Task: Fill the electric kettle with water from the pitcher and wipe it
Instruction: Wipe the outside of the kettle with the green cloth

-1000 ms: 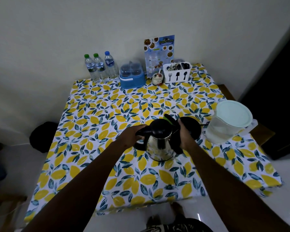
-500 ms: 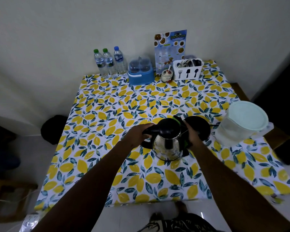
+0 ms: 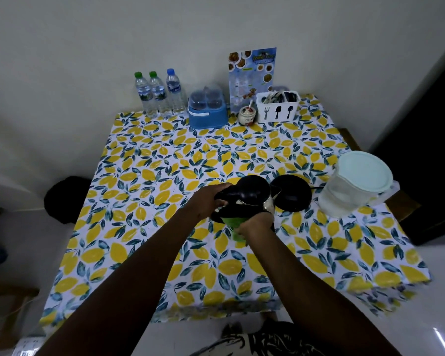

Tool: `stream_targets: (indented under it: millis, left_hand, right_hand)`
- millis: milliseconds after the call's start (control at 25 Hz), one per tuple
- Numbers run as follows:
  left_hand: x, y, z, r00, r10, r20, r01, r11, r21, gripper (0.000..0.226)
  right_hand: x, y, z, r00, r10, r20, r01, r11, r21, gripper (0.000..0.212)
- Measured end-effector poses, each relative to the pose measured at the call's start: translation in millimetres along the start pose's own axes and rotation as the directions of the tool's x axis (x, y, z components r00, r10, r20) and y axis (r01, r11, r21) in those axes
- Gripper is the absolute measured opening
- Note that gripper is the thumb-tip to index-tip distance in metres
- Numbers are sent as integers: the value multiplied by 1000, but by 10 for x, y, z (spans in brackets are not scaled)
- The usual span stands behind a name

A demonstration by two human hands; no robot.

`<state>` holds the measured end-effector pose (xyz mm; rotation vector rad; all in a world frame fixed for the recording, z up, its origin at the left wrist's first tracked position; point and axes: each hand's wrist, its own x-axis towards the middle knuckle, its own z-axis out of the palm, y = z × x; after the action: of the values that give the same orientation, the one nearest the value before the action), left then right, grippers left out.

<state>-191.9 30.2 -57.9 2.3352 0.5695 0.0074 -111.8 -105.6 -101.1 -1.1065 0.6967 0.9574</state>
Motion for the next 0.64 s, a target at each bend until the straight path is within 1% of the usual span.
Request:
stream_targets:
  millis: [40, 80, 120, 160, 200, 240, 280, 320, 360, 400, 440, 480, 520, 600, 640]
  left_hand:
    - [-3, 8, -7, 1000, -6, -2, 6, 1000, 0, 54]
    - [-2, 16, -9, 1000, -17, -6, 17, 1000, 0, 54]
    - [3, 18, -2, 1000, -23, -13, 23, 1000, -1, 55]
    - [5, 11, 14, 999, -31, -15, 31, 999, -7, 55]
    - [9, -3, 32, 999, -29, -14, 28, 1000, -13, 55]
    - [8, -12, 43, 999, -34, -10, 33, 999, -25, 56]
    - [12, -24, 47, 999, -37, -10, 36, 999, -34, 56]
    - [15, -36, 46, 999, -37, -11, 37, 999, -37, 56]
    - [21, -40, 40, 1000, -26, -11, 26, 999, -30, 56]
    - [22, -42, 37, 1000, -17, -10, 17, 1000, -18, 56]
    - [15, -43, 38, 1000, -4, -10, 4, 1000, -15, 56]
    - [17, -53, 41, 1000, 5, -9, -5, 1000, -18, 55]
    - [15, -59, 43, 1000, 11, -8, -11, 1000, -19, 55]
    - [4, -76, 51, 1000, 26, -11, -26, 1000, -8, 53]
    - [-1, -82, 53, 999, 38, -5, -39, 999, -10, 52]
  right_hand:
    - [16, -74, -4, 997, 37, -67, -32, 996, 79, 44]
    - [2, -124, -3, 995, 62, -72, -53, 991, 123, 46]
    - [69, -152, -49, 993, 55, -109, -48, 997, 68, 53]
    - [99, -181, -72, 988, 90, -123, -81, 994, 80, 61]
    - [43, -218, -58, 988, 124, -93, -117, 990, 78, 64]
    - [2, -224, -54, 994, 88, -68, -84, 994, 63, 62]
    - [9, -216, -47, 995, 62, -83, -51, 991, 124, 58]
    - [84, -208, -56, 997, 20, -79, -8, 989, 150, 54]
    - [67, -245, -68, 997, 15, -73, -3, 987, 162, 53]
    - [123, -246, -99, 996, -19, -89, 32, 989, 143, 52]
    - [199, -252, -147, 993, -96, -71, 104, 986, 128, 50]
    - [317, -257, -173, 986, -159, -54, 163, 983, 87, 45]
    - [387, -250, -206, 982, -188, -23, 188, 982, 34, 39]
    - [405, -239, -229, 983, -168, -78, 170, 985, 17, 35]
    - [361, -238, -243, 982, -179, -67, 179, 984, -2, 33]
